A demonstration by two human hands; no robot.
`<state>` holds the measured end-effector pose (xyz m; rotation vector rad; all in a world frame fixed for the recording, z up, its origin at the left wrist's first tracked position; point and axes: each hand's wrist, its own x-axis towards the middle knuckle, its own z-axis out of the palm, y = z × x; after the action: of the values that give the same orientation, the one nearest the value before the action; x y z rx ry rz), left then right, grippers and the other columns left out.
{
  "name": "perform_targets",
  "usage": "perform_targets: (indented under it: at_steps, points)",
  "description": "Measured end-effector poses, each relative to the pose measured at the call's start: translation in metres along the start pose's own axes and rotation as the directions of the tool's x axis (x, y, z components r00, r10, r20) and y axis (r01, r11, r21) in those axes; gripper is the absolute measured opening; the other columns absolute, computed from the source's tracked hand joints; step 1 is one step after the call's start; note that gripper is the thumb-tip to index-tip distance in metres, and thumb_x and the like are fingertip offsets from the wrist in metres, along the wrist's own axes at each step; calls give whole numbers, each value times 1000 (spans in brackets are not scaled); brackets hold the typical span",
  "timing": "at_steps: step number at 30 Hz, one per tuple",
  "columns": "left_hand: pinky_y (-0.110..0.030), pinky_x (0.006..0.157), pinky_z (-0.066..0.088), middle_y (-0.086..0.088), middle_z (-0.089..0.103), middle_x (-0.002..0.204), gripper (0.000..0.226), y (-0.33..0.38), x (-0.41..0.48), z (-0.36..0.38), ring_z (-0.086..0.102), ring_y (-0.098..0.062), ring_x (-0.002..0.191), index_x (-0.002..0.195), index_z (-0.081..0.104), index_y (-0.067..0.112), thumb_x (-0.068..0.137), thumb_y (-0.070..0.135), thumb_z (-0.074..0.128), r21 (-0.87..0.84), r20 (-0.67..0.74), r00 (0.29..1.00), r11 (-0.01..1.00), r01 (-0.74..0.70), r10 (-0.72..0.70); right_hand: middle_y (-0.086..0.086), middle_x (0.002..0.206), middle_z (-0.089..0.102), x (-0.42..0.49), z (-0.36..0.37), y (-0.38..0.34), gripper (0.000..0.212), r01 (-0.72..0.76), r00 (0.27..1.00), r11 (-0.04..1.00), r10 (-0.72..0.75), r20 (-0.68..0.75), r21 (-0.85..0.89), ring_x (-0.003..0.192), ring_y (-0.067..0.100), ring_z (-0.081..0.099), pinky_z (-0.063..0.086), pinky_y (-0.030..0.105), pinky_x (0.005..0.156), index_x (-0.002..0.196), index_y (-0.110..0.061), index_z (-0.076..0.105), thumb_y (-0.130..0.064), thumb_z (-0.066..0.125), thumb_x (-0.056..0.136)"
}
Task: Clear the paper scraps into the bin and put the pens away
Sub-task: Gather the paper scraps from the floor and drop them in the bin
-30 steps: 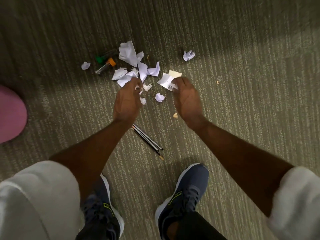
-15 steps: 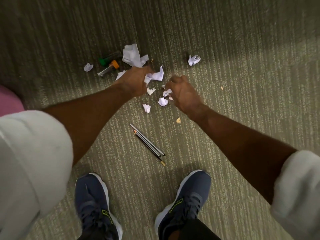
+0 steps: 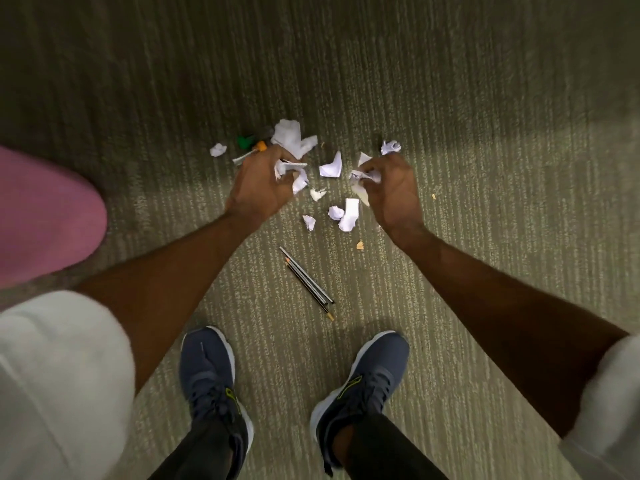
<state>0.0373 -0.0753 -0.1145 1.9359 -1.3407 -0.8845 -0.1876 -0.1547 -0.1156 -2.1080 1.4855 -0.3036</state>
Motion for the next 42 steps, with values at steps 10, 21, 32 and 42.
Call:
perform_targets:
  at_steps: [10, 21, 32, 42]
  points:
    - [-54, 76, 62, 8, 76, 89, 15, 75, -63, -151, 75, -22, 87, 90, 67, 32, 78, 37, 75, -399, -145, 936, 884, 242, -322, 3, 95, 71, 6, -46, -196, 15, -125, 989, 909, 145, -21, 398, 85, 14, 61, 49, 30, 79, 95, -15, 74, -18, 76, 80]
    - [-7, 64, 47, 8, 70, 85, 23, 54, -152, -338, 63, 11, 66, 101, 70, 10, 83, 23, 76, -434, -449, 702, 822, 370, -553, 5, 93, 74, -23, -2, -438, 15, -143, 985, 859, 74, 159, 491, 87, 21, 68, 54, 40, 84, 90, -17, 74, -20, 79, 76]
    - [-53, 89, 59, -13, 74, 105, 40, -74, -210, -406, 71, -34, 100, 108, 69, 16, 70, 26, 68, -516, -411, 537, 674, 529, -737, 5, 106, 75, -56, 98, -545, 33, -433, 863, 811, 247, 440, 394, 96, 23, 70, 57, 38, 87, 105, -19, 73, -26, 84, 74]
    - [-53, 100, 55, -21, 61, 126, 54, -93, -201, -407, 64, -35, 116, 133, 62, 14, 82, -3, 70, -571, -295, 527, 589, 572, -797, 7, 106, 75, -64, 129, -539, 34, -568, 792, 678, 296, 534, 466, 98, 24, 72, 59, 45, 90, 112, -13, 70, 4, 57, 86]
